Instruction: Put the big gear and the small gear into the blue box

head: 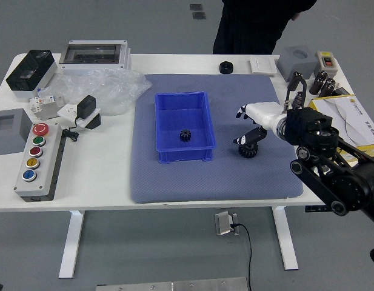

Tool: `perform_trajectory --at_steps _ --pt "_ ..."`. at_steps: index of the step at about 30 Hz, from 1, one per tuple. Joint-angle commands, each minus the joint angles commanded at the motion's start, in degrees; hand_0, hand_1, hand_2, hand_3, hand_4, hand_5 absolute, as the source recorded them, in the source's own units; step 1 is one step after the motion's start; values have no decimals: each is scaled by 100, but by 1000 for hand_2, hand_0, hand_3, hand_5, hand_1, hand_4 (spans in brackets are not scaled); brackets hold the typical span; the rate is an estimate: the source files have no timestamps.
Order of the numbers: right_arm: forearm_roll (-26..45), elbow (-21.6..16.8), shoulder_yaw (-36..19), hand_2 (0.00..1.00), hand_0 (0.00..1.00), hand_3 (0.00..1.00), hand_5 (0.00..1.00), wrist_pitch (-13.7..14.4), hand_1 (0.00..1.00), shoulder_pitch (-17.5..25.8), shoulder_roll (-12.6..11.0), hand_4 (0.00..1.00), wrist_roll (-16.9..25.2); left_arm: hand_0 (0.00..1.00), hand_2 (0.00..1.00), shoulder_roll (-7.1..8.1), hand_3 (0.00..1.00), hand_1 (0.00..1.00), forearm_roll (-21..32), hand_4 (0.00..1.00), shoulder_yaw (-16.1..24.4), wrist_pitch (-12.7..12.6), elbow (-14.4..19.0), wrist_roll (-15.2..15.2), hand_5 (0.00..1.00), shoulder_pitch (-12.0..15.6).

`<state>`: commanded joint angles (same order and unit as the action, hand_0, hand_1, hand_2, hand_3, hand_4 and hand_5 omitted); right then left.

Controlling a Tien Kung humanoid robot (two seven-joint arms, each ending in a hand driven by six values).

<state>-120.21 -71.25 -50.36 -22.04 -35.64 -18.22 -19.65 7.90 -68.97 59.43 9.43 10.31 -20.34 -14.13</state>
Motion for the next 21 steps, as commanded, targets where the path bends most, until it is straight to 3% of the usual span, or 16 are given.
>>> perform_trajectory --at_steps 11,21 --pt "-16 22 142 793 721 821 413 -70 695 125 -105 809 -13 824 779 -2 750 784 -7 659 8 -3 0 0 379 0" --pt "-131 129 235 794 721 822 409 -60 697 179 -61 806 -30 824 779 -13 750 784 -16 659 4 1 0 1 379 -2"
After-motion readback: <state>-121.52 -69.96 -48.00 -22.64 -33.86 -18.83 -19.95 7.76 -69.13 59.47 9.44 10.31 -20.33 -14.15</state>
